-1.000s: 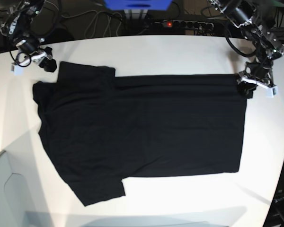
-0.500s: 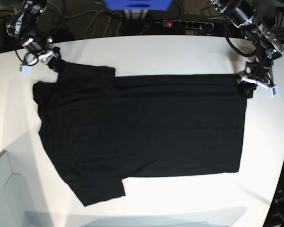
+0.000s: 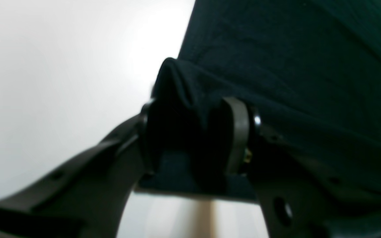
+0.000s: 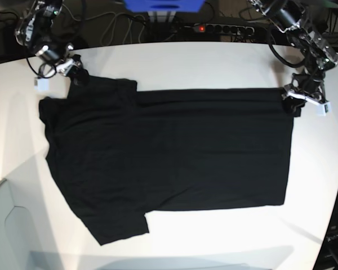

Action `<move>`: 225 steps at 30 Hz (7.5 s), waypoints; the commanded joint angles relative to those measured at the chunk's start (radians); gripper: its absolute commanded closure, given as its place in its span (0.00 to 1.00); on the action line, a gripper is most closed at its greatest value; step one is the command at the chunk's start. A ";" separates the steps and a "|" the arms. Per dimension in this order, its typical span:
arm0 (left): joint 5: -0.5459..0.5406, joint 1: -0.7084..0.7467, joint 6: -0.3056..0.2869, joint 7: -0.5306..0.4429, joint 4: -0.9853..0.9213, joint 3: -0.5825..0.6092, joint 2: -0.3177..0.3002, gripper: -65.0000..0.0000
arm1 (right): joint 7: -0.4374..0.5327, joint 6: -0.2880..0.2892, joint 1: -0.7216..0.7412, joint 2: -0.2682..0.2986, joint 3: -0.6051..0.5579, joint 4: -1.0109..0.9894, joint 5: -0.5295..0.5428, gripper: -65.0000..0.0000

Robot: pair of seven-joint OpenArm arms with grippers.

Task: Fold the T-shirt properly
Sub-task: 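Move the right gripper to the sleeve corner and grasp it, then pull the shirt edge with both grippers to straighten it, then drag the shirt edge with both grippers toward the robot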

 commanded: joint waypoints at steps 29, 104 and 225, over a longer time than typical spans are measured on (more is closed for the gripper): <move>-0.005 -0.004 -0.003 -0.005 0.017 -0.002 -0.014 0.59 | -0.018 -0.132 0.416 -0.087 -0.231 0.038 -0.040 1.00; -0.155 -0.006 -0.009 0.074 0.067 0.036 0.002 0.59 | 0.217 -0.135 0.218 0.064 -0.216 -0.019 0.303 0.62; -0.144 -0.021 -0.014 0.172 -0.152 -0.260 -0.045 0.59 | 0.541 -0.689 0.083 0.141 -0.581 0.090 -0.616 1.00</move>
